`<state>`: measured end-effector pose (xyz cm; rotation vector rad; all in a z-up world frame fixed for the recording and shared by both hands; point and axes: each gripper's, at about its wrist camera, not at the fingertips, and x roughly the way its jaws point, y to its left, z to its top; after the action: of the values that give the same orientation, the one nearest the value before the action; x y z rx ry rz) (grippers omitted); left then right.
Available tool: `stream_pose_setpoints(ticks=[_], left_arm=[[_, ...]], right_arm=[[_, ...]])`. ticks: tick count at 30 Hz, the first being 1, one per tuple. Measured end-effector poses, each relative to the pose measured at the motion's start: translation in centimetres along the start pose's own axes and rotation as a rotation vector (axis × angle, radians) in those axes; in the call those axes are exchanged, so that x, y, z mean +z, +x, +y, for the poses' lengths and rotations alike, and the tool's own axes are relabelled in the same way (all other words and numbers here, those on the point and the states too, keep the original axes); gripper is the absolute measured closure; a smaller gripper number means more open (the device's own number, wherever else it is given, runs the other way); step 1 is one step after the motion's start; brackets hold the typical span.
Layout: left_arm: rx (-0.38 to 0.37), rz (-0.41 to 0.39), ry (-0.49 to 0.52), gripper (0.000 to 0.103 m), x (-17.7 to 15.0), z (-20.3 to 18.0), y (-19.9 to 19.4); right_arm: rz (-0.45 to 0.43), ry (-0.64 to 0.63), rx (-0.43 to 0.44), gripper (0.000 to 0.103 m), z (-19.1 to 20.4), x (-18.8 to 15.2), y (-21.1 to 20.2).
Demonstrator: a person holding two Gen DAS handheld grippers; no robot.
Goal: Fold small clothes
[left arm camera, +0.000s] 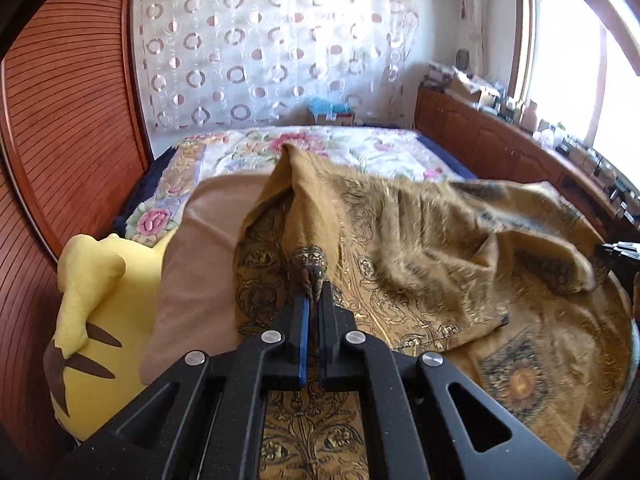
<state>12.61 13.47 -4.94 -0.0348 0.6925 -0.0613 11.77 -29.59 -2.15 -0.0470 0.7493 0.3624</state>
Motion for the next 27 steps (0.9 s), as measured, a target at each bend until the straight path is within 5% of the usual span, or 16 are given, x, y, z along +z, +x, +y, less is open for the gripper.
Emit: stream_pose_setpoints(ticks=[11, 19, 23, 25, 27], left_arm=[[-0.059, -0.043, -0.096, 0.1, -2.6, 1.5, -6.8], [-0.081, 0.012, -0.145, 0.099, -5.6, 2.2, -10.6], [-0.053, 0.096, -0.123, 0.099, -8.0, 1.8, -9.5], [-0.039, 0.134, -0.105, 0.088, -9.2, 1.6, -8.7], [-0.021, 0.139, -0.094, 0.074, -9.7, 1.5, -8.4]], right_arm=[[-0.153, 0.035, 0.041, 0.102, -0.7, -1.8, -8.8], [-0.164, 0.069, 0.078, 0.102, -1.3, -5.1, -13.0], [-0.094, 0.044, 0.073, 0.101, -1.1, -6.7, -12.2], [-0.05, 0.026, 0.034, 0.101, -0.7, -7.8, -10.9], [-0.015, 0.023, 0.001, 0.084, -0.7, -8.3, -9.8]])
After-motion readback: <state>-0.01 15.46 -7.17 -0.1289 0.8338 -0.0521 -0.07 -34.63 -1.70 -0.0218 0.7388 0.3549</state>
